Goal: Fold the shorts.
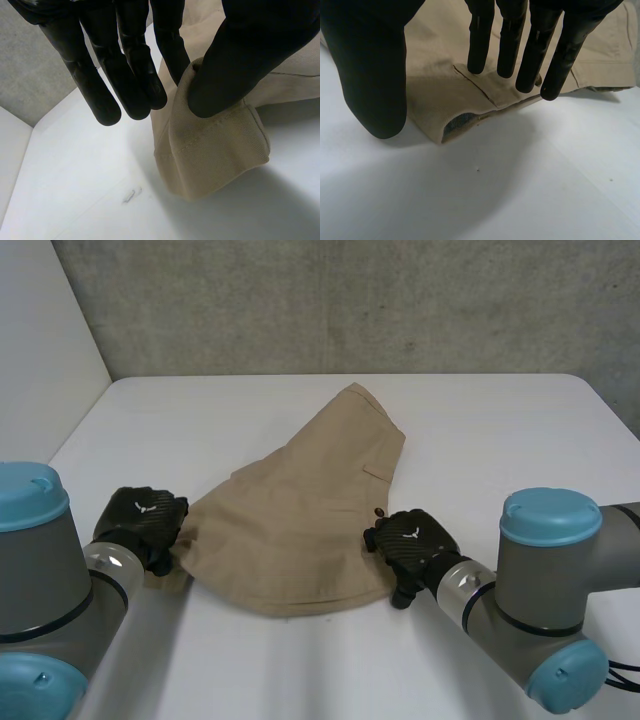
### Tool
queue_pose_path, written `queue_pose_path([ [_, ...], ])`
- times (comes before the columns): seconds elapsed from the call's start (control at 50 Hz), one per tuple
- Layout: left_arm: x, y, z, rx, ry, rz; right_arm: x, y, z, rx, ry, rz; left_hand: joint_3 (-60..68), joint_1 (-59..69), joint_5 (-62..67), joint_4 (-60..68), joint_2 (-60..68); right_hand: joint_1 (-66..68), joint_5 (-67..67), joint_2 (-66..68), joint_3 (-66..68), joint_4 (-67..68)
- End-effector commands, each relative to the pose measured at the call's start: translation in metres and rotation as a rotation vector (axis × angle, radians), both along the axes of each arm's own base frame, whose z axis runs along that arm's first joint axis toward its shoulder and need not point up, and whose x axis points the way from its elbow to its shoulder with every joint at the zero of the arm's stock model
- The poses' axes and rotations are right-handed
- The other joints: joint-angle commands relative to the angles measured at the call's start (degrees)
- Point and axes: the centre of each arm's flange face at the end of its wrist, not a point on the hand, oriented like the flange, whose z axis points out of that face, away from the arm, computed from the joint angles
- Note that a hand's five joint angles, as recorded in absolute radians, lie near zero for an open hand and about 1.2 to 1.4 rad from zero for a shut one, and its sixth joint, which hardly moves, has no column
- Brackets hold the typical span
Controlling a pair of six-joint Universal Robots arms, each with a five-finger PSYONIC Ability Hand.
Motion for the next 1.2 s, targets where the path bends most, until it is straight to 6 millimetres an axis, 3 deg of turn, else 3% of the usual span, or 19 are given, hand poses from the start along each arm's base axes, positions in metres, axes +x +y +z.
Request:
queue_pose_path([
  [0.02,0.000,0.000,0.000,0.000,0.000,0.001,0.006,-0.007,-0.003,-0.006,-0.006,0.000,11.97,15.26,14.88,11.62,11.50,17.05,13.50,13.44,14.06,13.52],
  [0.1,0.000,0.000,0.001,-0.001,0.001,0.001,0.008,-0.016,0.001,-0.032,-0.014,-0.026,11.97,15.26,14.88,11.62,11.50,30.66,27.11,27.05,27.67,27.13],
  [0.26,0.000,-0.001,0.003,-0.006,0.001,0.001,0.017,-0.034,0.007,-0.077,-0.038,-0.046,11.97,15.26,14.88,11.62,11.50,40.12,36.56,36.50,37.13,36.58],
  [0.32,0.000,-0.001,0.003,-0.007,0.002,-0.001,0.023,-0.036,0.006,-0.081,-0.041,-0.030,11.97,15.26,14.88,11.62,11.50,53.66,50.10,50.04,50.67,50.12],
  [0.36,0.000,-0.001,0.003,-0.007,0.002,-0.001,0.024,-0.038,0.007,-0.084,-0.039,-0.032,11.97,15.26,14.88,11.62,11.50,53.70,50.14,50.08,50.71,50.16],
  [0.44,-0.003,-0.006,0.013,-0.042,0.014,-0.003,0.027,-0.041,0.031,-0.139,-0.063,-0.028,11.97,15.26,14.88,11.62,11.50,53.70,50.14,50.08,50.71,50.16],
  [0.46,-0.004,-0.008,0.025,-0.075,0.025,-0.007,0.027,-0.042,0.042,-0.161,-0.073,-0.027,11.97,15.26,14.88,11.62,11.50,53.70,50.14,50.08,50.71,50.16],
  [0.48,-0.006,-0.009,0.032,-0.095,0.028,-0.011,0.026,-0.041,0.072,-0.221,-0.105,-0.030,11.97,15.26,14.88,11.62,11.50,53.70,50.14,50.08,50.71,50.16],
  [0.52,-0.007,-0.008,0.051,-0.142,0.043,-0.017,0.024,-0.040,0.107,-0.284,-0.143,-0.031,11.97,15.26,14.88,11.62,11.50,53.70,50.14,50.08,50.71,50.16],
  [0.56,-0.006,-0.005,0.087,-0.226,0.078,-0.021,0.018,-0.035,0.154,-0.372,-0.183,-0.035,11.97,15.26,14.88,11.62,11.50,53.70,50.14,50.08,50.71,50.16],
  [0.6,-0.006,-0.002,0.114,-0.290,0.104,-0.023,0.012,-0.031,0.184,-0.427,-0.198,-0.039,11.97,15.26,14.88,11.62,11.50,53.70,50.14,50.08,50.71,50.16],
  [0.62,-0.004,0.003,0.141,-0.356,0.132,-0.027,0.009,-0.029,0.197,-0.452,-0.200,-0.044,11.97,15.26,14.88,11.62,11.50,53.70,50.14,50.08,50.71,50.16],
  [0.64,-0.004,0.006,0.155,-0.386,0.144,-0.030,0.001,-0.027,0.219,-0.493,-0.194,-0.059,11.97,15.26,14.88,11.62,11.50,53.70,50.14,50.08,50.71,50.16],
  [0.7,-0.001,0.019,0.199,-0.467,0.184,-0.053,-0.015,-0.025,0.248,-0.551,-0.166,-0.091,11.97,15.26,14.88,11.62,11.50,53.70,50.14,50.08,50.71,50.16],
  [0.72,-0.001,0.023,0.208,-0.478,0.193,-0.064,-0.025,-0.023,0.264,-0.588,-0.143,-0.113,11.97,15.26,14.88,11.62,11.50,53.70,50.14,50.08,50.71,50.16],
  [0.8,-0.007,0.040,0.233,-0.474,0.212,-0.157,-0.042,-0.011,0.292,-0.655,-0.094,-0.138,11.97,15.26,14.88,11.62,11.50,53.70,50.14,50.08,50.71,50.16],
  [0.9,-0.010,0.047,0.234,-0.393,0.195,-0.198,-0.045,-0.003,0.292,-0.653,-0.036,-0.134,11.97,15.26,14.88,11.62,11.50,53.70,50.14,50.08,50.71,50.16],
  [1.0,-0.023,0.024,0.195,-0.250,0.146,-0.200,-0.042,-0.004,0.274,-0.594,0.047,-0.130,11.97,15.26,14.88,11.62,11.50,53.70,50.14,50.08,50.71,50.16],
  [1.2,-0.055,-0.031,0.092,0.023,0.031,-0.196,-0.016,-0.055,0.170,-0.349,0.205,-0.099,11.97,15.26,14.88,11.62,11.50,53.70,50.14,50.08,50.71,50.16],
])
